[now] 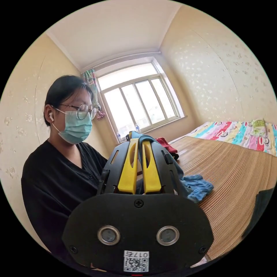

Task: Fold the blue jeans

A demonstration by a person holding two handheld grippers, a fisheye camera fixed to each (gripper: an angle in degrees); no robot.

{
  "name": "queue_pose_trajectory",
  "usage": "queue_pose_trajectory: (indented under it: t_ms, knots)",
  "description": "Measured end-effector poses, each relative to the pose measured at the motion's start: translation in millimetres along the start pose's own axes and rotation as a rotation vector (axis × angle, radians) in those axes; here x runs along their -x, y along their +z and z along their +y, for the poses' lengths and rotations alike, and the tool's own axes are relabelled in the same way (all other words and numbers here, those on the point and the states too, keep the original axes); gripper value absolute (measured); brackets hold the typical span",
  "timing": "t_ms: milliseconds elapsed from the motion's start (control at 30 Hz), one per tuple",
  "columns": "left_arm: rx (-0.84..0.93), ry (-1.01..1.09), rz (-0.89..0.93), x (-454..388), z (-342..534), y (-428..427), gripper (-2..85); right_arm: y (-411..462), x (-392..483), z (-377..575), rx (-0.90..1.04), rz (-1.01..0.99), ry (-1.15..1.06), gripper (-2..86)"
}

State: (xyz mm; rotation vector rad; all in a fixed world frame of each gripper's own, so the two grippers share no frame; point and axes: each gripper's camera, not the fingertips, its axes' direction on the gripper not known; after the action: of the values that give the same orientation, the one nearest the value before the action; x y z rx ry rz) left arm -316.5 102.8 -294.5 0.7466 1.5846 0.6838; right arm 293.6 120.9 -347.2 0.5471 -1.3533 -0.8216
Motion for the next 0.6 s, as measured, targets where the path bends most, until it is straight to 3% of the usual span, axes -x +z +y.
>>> queue_pose_trajectory:
  t_ms: [333,467,600]
  knots:
    - [-0.012,0.24,-0.009,-51.3,-112.2,34.0,-0.5,-46.3,55.0,-97.5,-0.105,0.007,-0.112,1.9]
    - [-0.03,0.201,-0.131,-42.5,-133.6,45.9,-0.5,-49.0,43.6,-119.4,-0.148,0.069,-0.072,1.9]
    - [0.014,0.083,-0.285,27.8,-141.1,56.4,-0.6,-33.6,-4.4,-137.6,-0.091,0.223,0.006,1.8]
